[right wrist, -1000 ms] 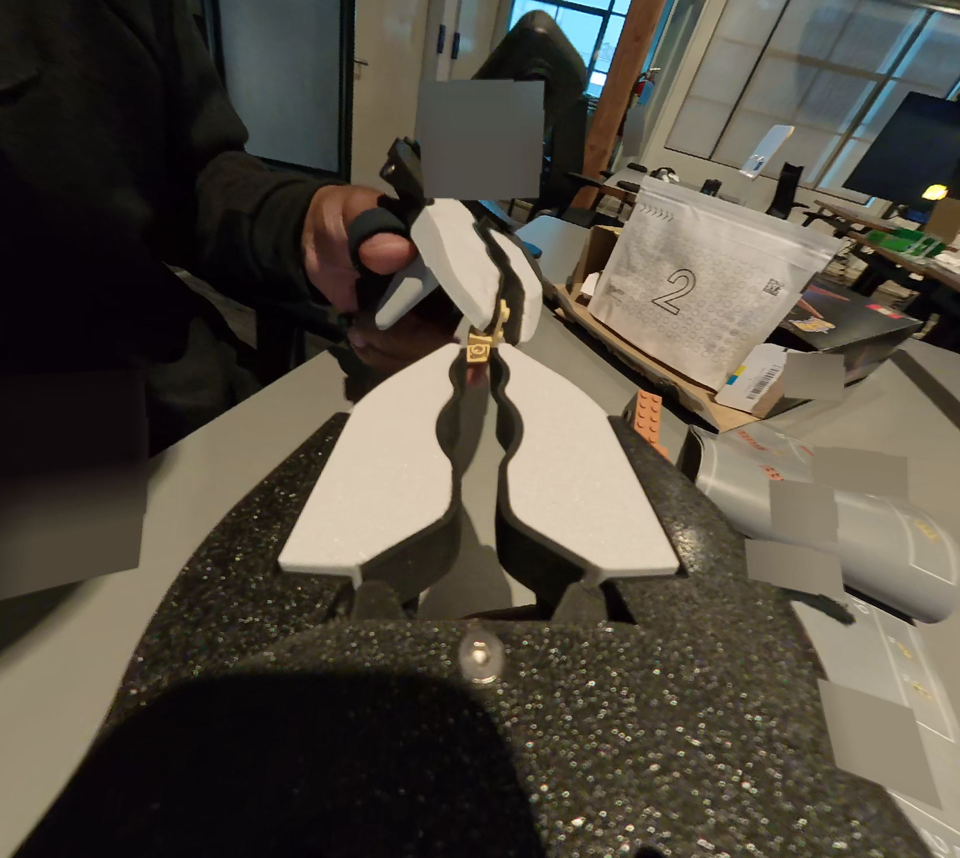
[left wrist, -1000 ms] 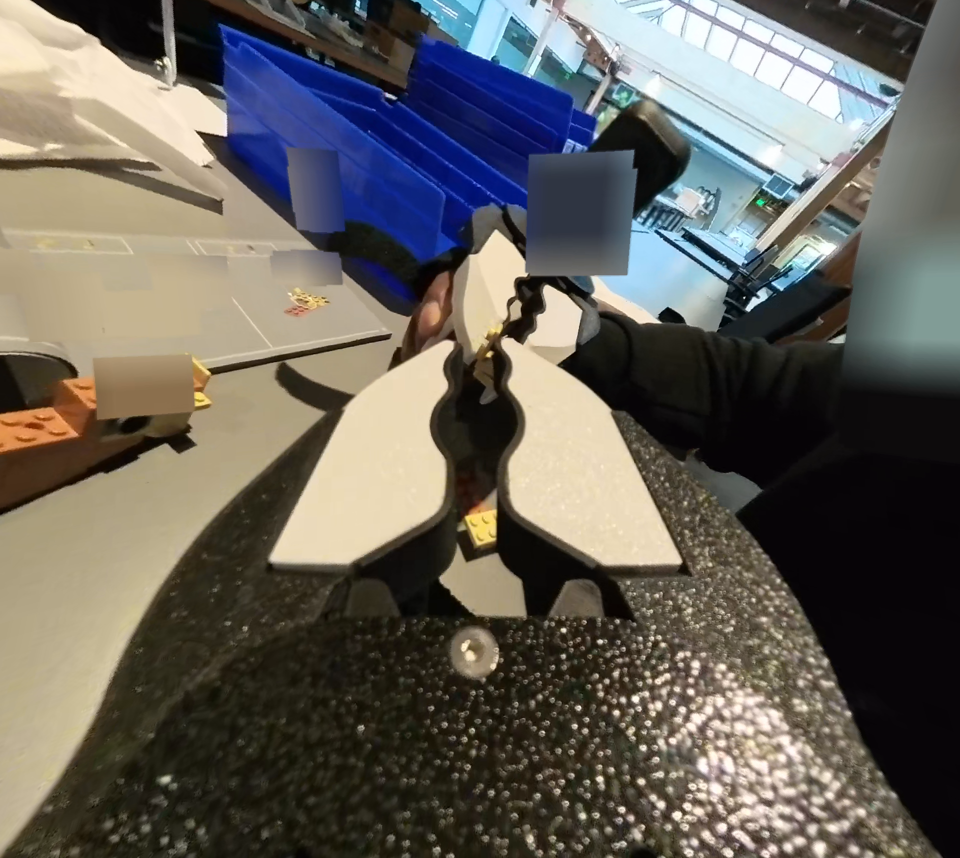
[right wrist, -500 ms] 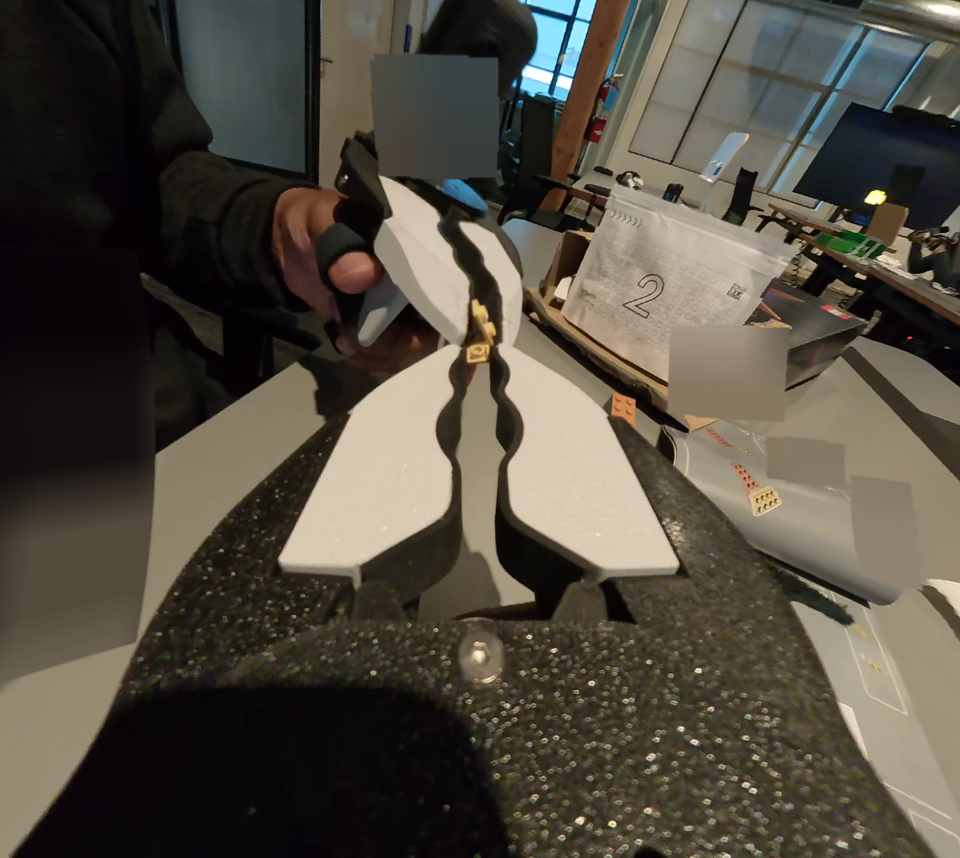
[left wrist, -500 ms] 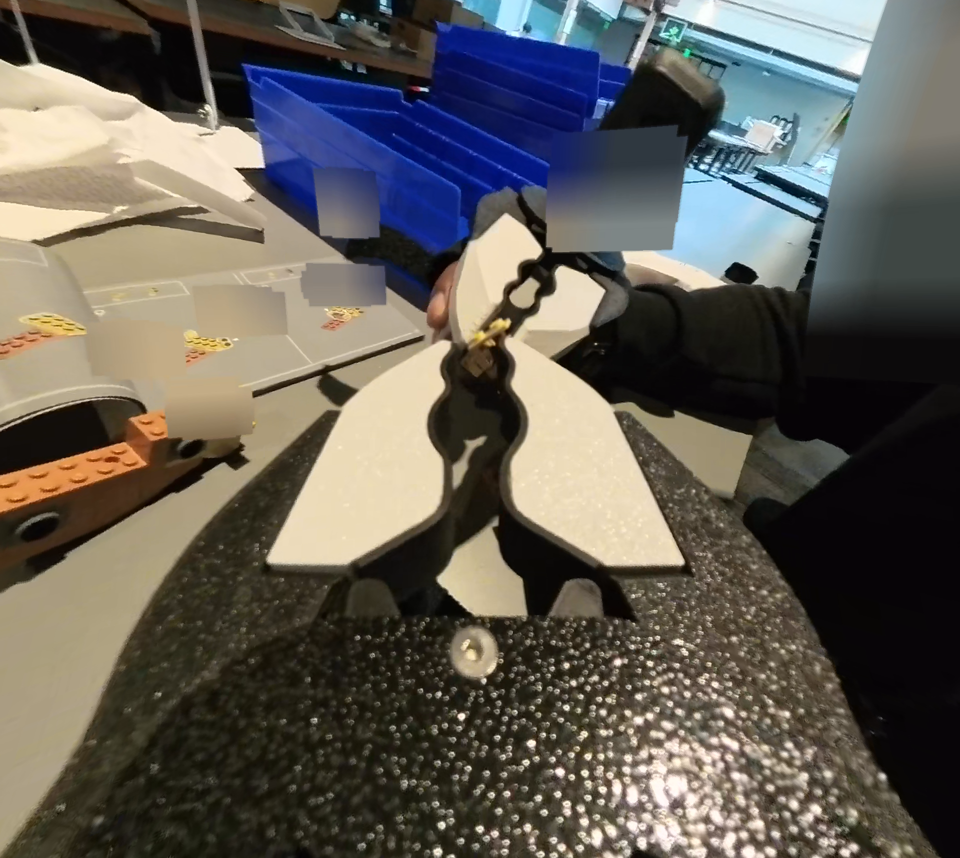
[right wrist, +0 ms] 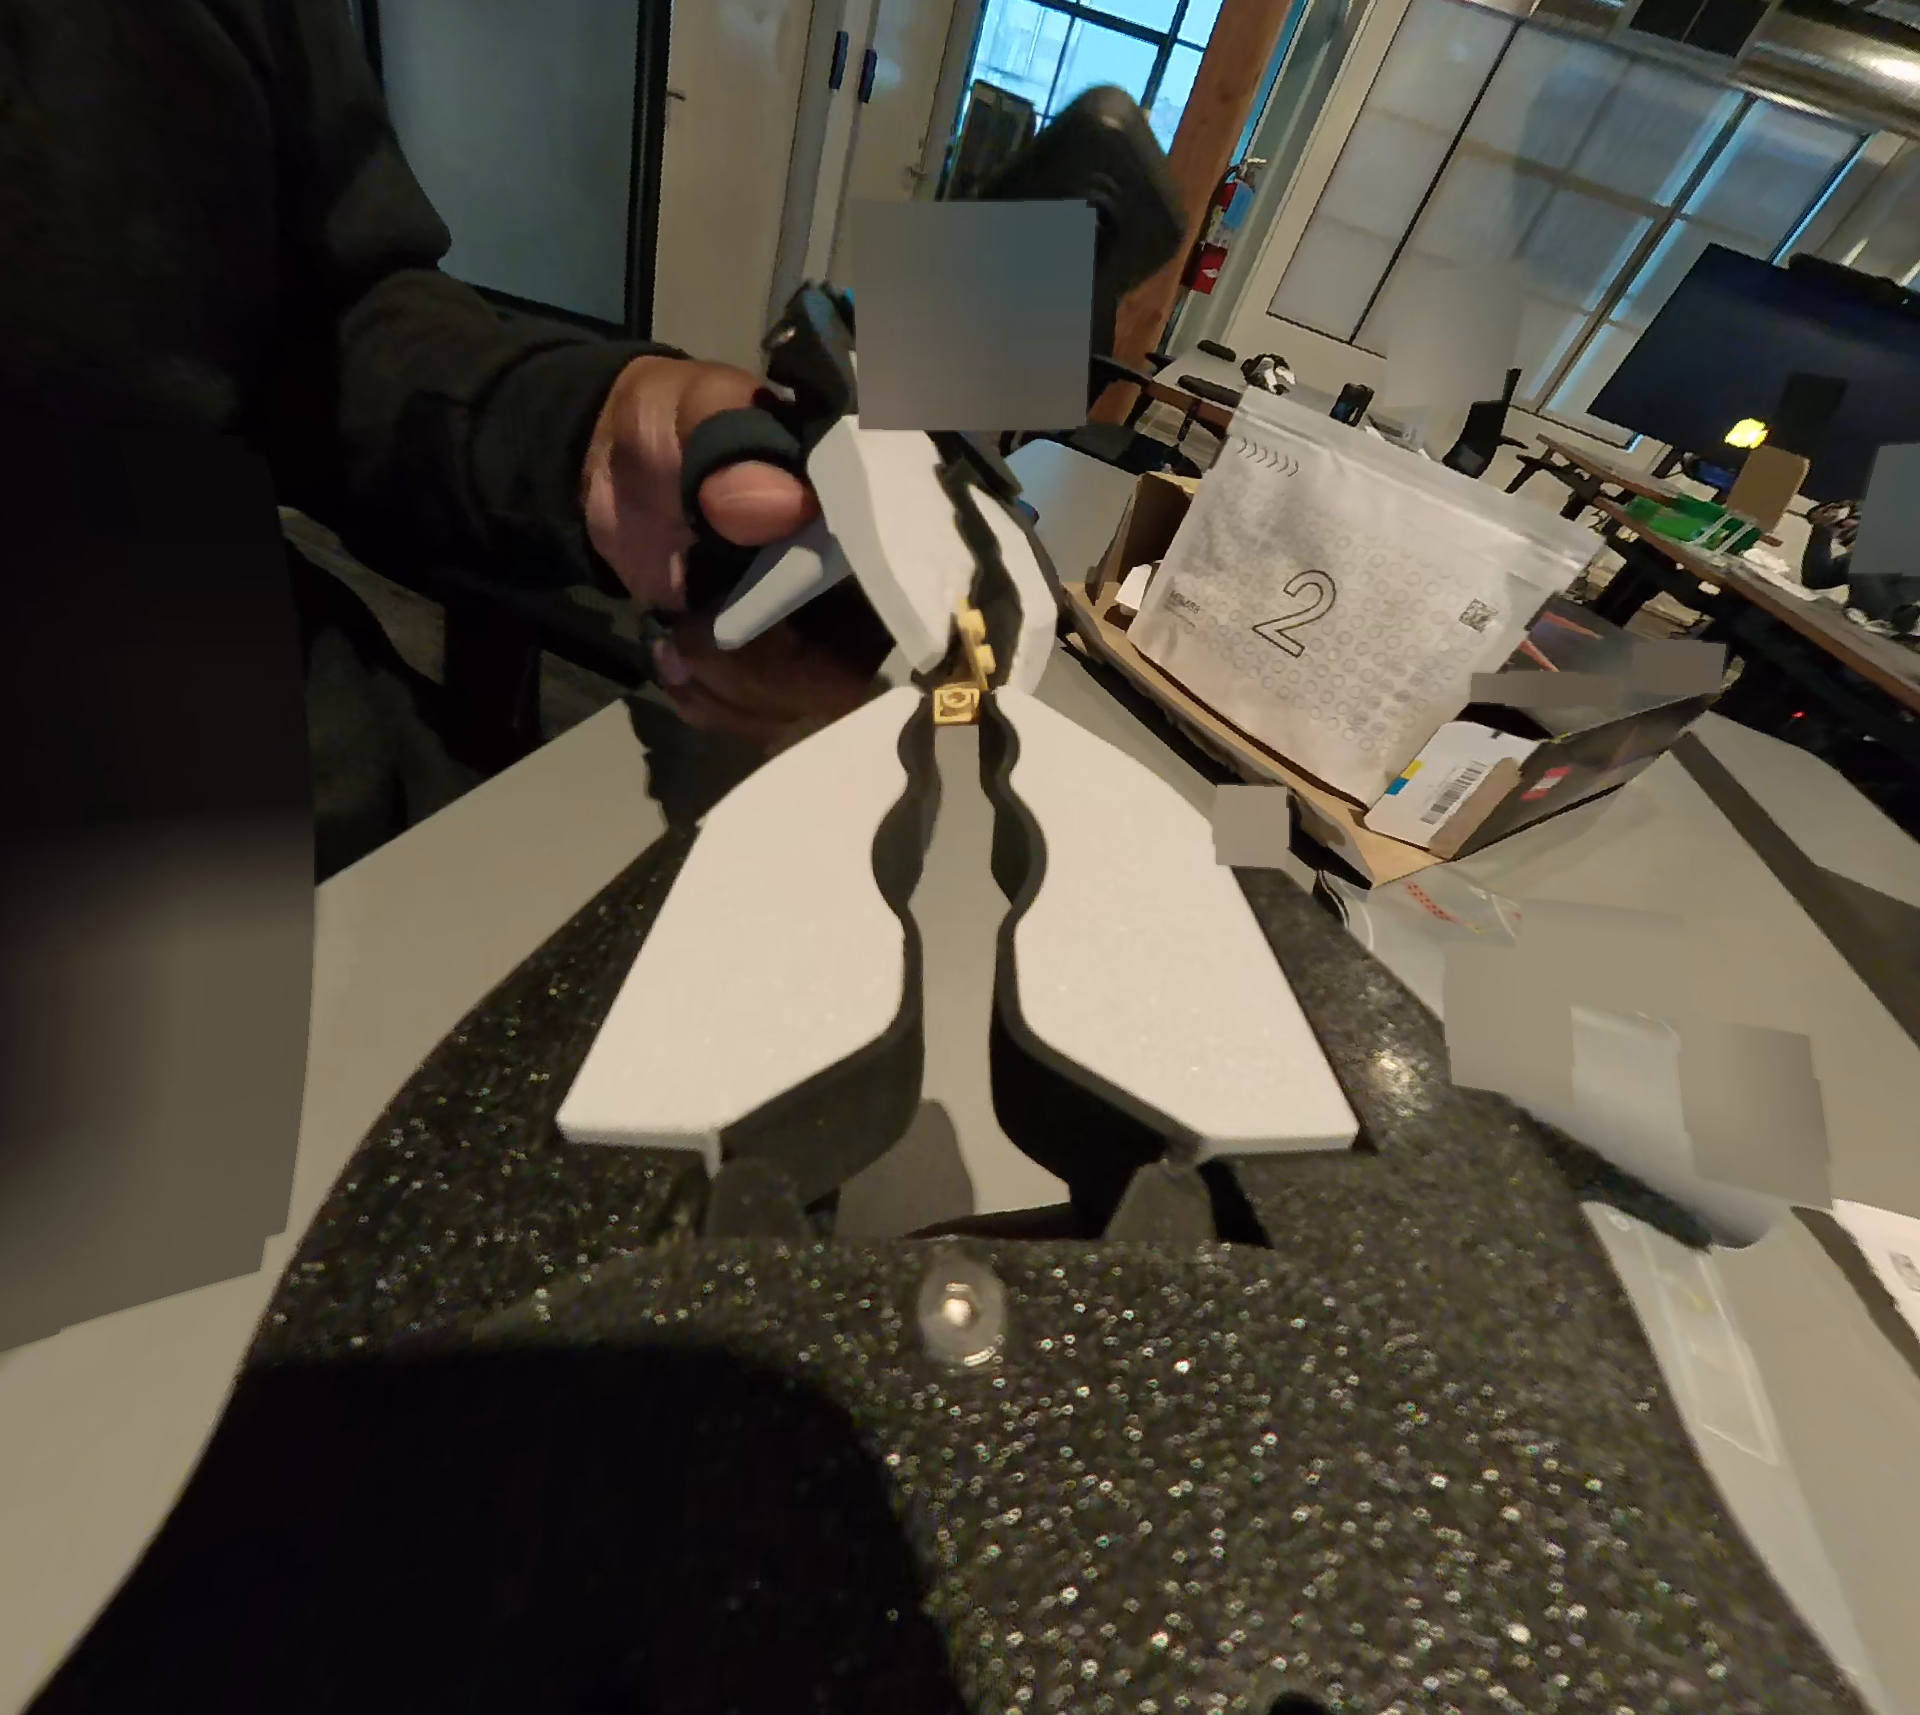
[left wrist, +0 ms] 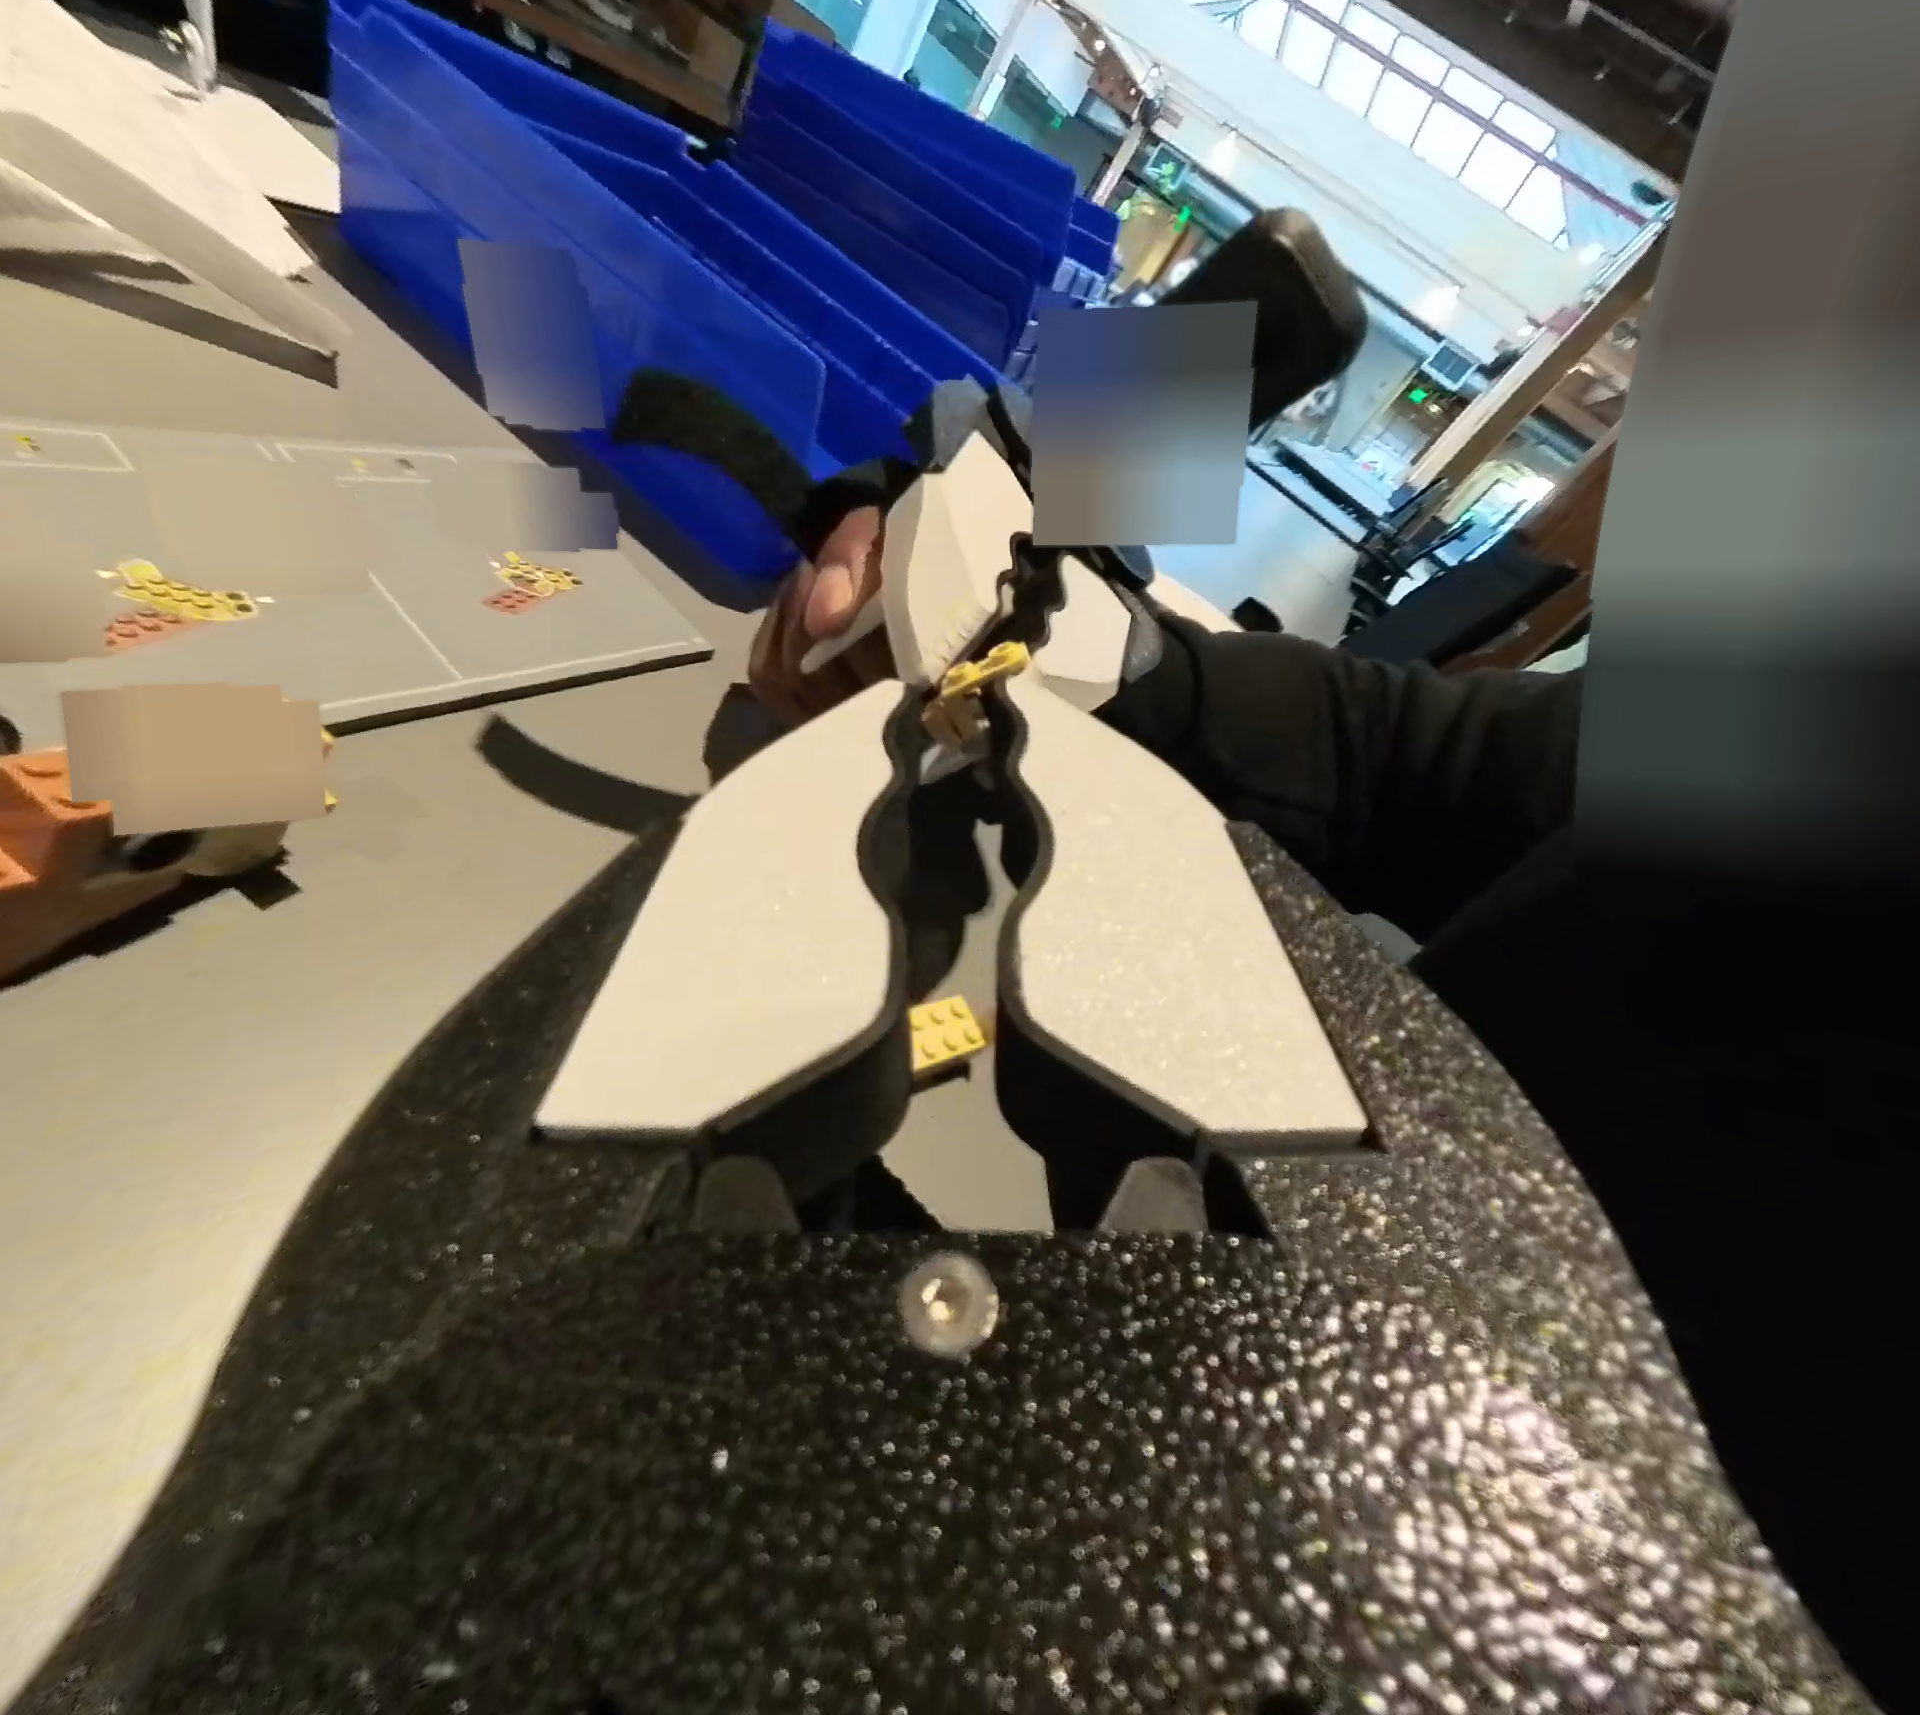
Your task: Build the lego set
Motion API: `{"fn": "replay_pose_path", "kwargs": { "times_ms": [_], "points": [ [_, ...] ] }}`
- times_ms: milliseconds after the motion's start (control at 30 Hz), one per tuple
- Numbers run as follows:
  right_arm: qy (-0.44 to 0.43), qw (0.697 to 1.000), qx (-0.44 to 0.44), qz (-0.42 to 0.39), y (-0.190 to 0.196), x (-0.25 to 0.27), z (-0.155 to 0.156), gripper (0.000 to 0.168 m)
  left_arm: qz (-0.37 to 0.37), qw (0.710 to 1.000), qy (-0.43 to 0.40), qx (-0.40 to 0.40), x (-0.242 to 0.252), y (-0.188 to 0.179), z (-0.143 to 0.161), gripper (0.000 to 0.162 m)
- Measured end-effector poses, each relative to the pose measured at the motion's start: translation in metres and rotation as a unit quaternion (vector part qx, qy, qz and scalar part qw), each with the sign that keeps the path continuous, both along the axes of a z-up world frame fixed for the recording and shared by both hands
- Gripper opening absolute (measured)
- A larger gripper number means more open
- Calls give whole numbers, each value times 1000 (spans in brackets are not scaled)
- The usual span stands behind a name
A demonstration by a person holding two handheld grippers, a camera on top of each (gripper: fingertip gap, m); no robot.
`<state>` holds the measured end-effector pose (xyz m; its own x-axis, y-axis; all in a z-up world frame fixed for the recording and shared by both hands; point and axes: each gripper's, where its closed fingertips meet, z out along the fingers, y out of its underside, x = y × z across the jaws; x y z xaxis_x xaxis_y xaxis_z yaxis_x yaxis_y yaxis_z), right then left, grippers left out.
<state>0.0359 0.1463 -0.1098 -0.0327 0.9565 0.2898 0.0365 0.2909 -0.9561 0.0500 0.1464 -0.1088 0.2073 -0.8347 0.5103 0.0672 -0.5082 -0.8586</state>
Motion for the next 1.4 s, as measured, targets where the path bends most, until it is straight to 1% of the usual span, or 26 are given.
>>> {"fn": "replay_pose_path", "kwargs": {
  "times_ms": [200, 433, 900, 1200, 1367, 1400],
  "points": [
    [-7, 1000, 25, -12, -1, -2, 0, 8, -20, 998, -27, -54, -2, -1, 1, 11],
    [-11, 999, 45, -25, -1, -3, 2, 8, -25, 996, -40, -70, -3, -1, 2, 11],
    [-11, 998, 58, -33, -1, -4, 4, 8, -14, 999, -34, -24, -3, -1, 4, 9],
    [-1, 998, 49, -38, -3, -5, 10, 7, -8, 999, -17, 26, -4, -3, 10, 10],
    [-1, 997, 61, -45, -4, -6, 12, 7, -12, 1000, -12, 23, -5, -4, 11, 11],
    [0, 997, 64, -45, -5, -6, 12, 8, -11, 1000, -9, 20, -5, -3, 11, 14]
  ]
}}
